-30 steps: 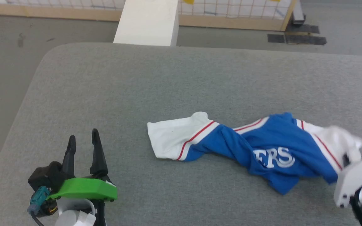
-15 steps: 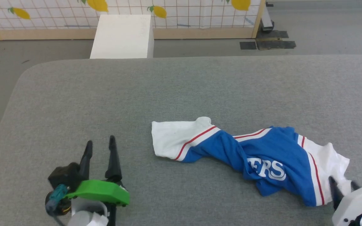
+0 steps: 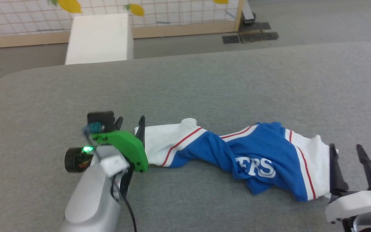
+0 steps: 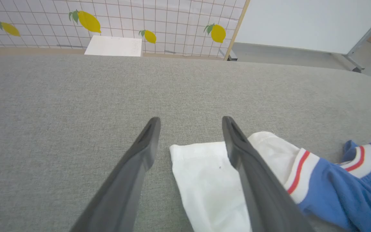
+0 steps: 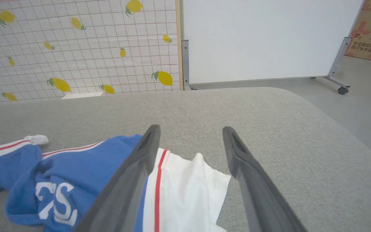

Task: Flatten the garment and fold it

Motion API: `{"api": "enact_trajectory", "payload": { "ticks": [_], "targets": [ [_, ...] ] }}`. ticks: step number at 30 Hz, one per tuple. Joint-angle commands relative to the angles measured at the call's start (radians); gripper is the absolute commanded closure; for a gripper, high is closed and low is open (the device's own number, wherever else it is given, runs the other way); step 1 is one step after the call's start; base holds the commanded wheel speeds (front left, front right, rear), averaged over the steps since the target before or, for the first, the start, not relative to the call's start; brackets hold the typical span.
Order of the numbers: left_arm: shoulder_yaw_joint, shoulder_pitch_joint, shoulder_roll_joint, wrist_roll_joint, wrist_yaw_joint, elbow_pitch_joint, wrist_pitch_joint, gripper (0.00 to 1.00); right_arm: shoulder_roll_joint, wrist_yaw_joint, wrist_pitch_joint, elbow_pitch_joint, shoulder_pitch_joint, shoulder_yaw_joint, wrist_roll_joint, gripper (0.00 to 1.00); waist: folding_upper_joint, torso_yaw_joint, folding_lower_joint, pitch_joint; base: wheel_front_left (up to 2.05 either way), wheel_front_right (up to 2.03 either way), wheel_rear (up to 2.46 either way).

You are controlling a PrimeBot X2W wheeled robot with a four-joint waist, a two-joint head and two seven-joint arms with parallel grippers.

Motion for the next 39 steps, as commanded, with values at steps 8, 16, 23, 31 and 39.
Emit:
{"api": "enact_trajectory", "payload": {
  "ticks": [8, 16, 23, 31, 39],
  "targets": [
    [-0.043, -0.134, 0.070, 0.065, 0.044, 0.109, 0.300, 0.00, 0.001, -0.002, -0.029, 0.023, -0.053, 0.068, 0.023, 0.00, 0.0055, -0.086, 0.0000, 0.089, 0.00, 0.00, 0.00],
    [-0.092, -0.174, 0.109, 0.077, 0.015, 0.145, 0.506, 0.00, 0.001, -0.002, -0.050, 0.041, -0.080, 0.082, 0.042, 0.00, 0.0055, -0.104, 0.0000, 0.131, 0.00, 0.00, 0.00],
    [-0.122, -0.171, 0.126, 0.060, -0.026, 0.136, 0.636, 1.00, 0.001, -0.002, -0.057, 0.047, -0.096, 0.088, 0.048, 0.00, 0.0055, -0.105, 0.0000, 0.141, 0.00, 0.00, 0.00],
    [-0.074, -0.123, 0.133, 0.033, -0.010, 0.055, 0.434, 1.00, 0.001, -0.002, -0.072, 0.053, -0.103, 0.086, 0.043, 0.00, 0.0055, -0.086, 0.0000, 0.118, 0.00, 0.00, 0.00],
    [0.029, 0.055, 0.134, -0.030, 0.061, -0.064, 0.251, 1.00, 0.001, -0.002, -0.073, 0.050, -0.091, 0.028, 0.017, 0.00, 0.0055, -0.028, 0.0000, 0.063, 0.00, 0.00, 0.00]
  ]
}}
